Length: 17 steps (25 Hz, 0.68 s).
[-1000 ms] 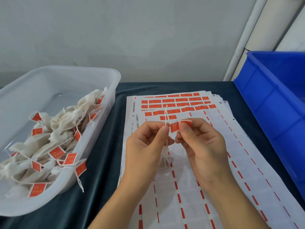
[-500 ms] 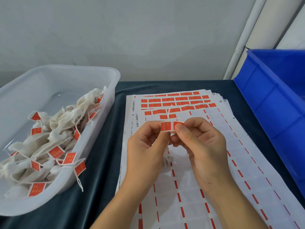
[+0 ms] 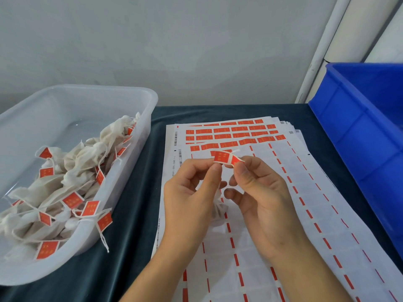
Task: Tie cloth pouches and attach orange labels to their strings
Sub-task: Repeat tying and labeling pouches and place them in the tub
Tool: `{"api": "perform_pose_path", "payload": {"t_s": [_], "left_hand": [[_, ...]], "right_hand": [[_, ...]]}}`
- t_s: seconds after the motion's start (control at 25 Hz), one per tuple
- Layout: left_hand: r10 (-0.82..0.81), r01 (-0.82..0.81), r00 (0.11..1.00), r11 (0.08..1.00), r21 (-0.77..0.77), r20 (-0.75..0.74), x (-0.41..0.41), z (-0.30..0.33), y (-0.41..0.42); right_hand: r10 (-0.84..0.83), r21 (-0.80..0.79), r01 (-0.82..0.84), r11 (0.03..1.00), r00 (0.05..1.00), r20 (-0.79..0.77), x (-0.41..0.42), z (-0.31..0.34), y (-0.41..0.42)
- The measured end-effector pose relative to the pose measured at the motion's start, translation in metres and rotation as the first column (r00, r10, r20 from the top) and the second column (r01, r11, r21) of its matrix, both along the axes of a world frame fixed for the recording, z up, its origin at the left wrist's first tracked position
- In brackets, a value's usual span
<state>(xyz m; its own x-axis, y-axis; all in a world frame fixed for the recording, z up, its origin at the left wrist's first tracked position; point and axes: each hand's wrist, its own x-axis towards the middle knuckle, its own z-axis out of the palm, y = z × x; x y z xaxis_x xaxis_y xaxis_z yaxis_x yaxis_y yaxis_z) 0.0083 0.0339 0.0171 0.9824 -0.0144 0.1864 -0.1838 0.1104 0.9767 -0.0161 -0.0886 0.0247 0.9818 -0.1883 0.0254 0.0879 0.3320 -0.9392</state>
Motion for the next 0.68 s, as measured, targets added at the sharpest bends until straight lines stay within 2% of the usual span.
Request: {"api": "perform_pose_path", "payload": {"t_s": [0.16,0.28,0.48,0.68], "left_hand": [[-0.014,0.014,0.999,1.0,-0.018,-0.04,0.0001,0.0004,0.0007],[-0.016,0.013,0.997,0.999,-0.044,-0.073,0.0013,0.0009,0.0014],[-0.003,-0.028,0.985,0.984,-0.173,-0.174,0.0037,0.0015,0.0029],[0.003,-0.036,0.984,0.983,-0.18,-0.181,0.0044,0.0016,0.0032]], "right_hand": [[0.043,0.012,-0.044,0.999,0.998,0.035,-0.0012,0.0019,0.0009],[0.033,0.077,-0.039,0.996,0.997,0.074,-0.001,0.0036,0.0019],[0.087,0.073,-0.094,0.993,0.993,0.085,-0.0014,0.0041,0.0032],[0.019,-0.039,-0.016,0.999,0.997,0.078,-0.0012,0.0024,0.0042]]}}
